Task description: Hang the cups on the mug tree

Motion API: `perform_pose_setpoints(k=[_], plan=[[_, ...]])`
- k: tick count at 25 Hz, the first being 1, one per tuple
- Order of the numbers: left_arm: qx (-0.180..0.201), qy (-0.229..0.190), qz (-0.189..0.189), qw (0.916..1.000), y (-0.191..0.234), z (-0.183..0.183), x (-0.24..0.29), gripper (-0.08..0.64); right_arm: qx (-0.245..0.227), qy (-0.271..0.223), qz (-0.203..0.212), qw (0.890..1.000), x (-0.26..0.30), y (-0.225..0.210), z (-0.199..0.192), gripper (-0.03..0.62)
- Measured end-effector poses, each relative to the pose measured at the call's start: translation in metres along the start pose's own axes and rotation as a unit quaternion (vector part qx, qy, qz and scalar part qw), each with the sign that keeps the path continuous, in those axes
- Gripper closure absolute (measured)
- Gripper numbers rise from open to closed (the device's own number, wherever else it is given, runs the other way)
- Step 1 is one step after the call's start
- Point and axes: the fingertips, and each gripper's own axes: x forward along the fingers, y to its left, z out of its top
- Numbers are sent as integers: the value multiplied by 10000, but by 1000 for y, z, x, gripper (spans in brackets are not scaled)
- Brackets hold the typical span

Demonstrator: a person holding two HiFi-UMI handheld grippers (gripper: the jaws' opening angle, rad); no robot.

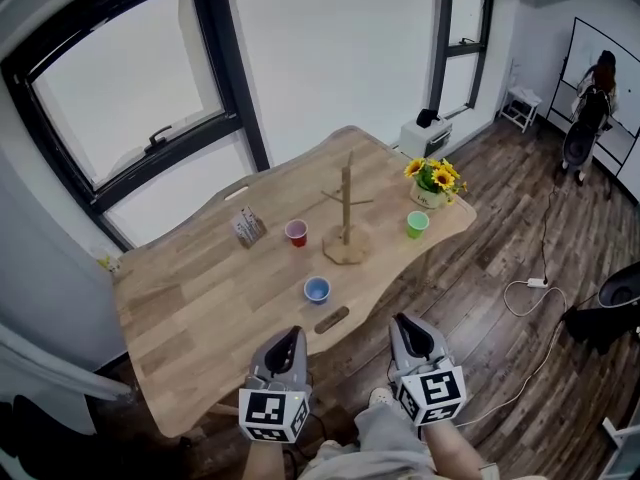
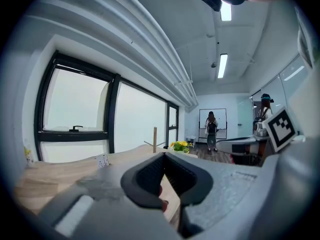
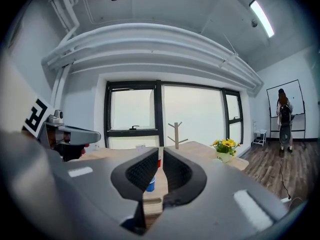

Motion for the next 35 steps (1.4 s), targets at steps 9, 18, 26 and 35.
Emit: perform_pose_setpoints(k=[9,18,26,35], plan=[[0,132,144,9998,9,-1,28,560,672,322,122,9971,40,-39,-10,466],[30,152,366,9992,17,5,57,560,1139,510,137,9921,72,-91,-14,454],[-86,221,689,9973,28,3,89,558,1238,811,72,9890,108,-153,-30,454],[-228,382,943,9945,32,-13,112,560,1275,1249,-97,9839,154,-215,-69,454]])
